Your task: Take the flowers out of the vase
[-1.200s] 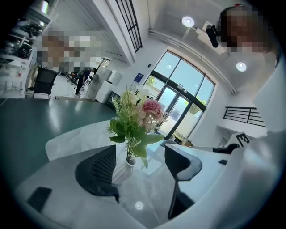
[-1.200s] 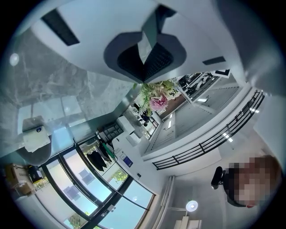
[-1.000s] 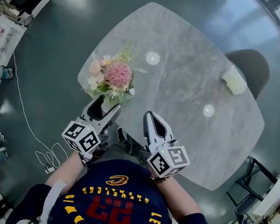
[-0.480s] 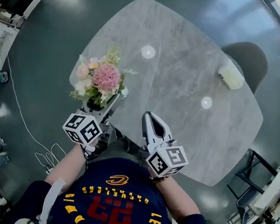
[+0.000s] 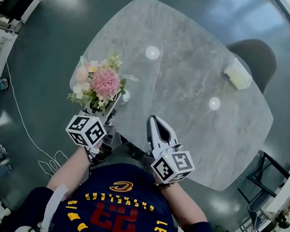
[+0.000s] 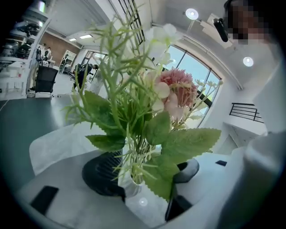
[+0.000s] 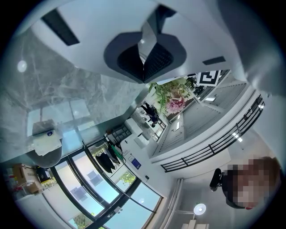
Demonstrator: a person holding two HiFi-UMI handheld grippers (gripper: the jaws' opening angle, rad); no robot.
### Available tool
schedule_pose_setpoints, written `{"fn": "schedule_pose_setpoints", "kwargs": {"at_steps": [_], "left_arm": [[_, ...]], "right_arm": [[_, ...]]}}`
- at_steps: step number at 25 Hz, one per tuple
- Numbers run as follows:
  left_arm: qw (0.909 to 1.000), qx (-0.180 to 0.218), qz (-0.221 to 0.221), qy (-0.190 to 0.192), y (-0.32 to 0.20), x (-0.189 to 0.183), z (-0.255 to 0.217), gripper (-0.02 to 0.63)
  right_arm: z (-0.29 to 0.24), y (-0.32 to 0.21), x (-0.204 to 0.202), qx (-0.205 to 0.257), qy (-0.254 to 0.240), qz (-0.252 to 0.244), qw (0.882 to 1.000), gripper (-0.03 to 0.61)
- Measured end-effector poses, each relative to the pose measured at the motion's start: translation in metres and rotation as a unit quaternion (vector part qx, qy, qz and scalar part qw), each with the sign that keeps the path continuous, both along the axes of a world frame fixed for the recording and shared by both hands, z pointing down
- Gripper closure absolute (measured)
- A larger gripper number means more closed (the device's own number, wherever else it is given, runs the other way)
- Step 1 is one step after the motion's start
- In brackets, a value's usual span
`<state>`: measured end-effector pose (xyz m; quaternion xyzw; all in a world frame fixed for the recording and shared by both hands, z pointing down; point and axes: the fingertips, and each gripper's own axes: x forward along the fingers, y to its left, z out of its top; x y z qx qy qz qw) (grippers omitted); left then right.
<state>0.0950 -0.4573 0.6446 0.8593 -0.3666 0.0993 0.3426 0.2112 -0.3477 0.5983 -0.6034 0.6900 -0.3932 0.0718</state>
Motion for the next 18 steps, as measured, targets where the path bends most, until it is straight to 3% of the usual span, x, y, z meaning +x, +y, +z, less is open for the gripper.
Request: {"fn": "schedule_pose_setpoints", "kwargs": {"at_steps": [8,18], "left_arm": [[0.9996,0.019,-0.003,-0.018,0.003,0.001,0.0,0.503],[0.9979,0.061,-0.004,-0.024,0.007,0.001,-0.011,0.549]], "right_arm": [[0.005,0.006,0.002,-0.006,-0.002,-0.003,1.0,0.571],[0.0,0.013,0.001,-0.005,0.003,-0.003,1.0,0.571]]}}
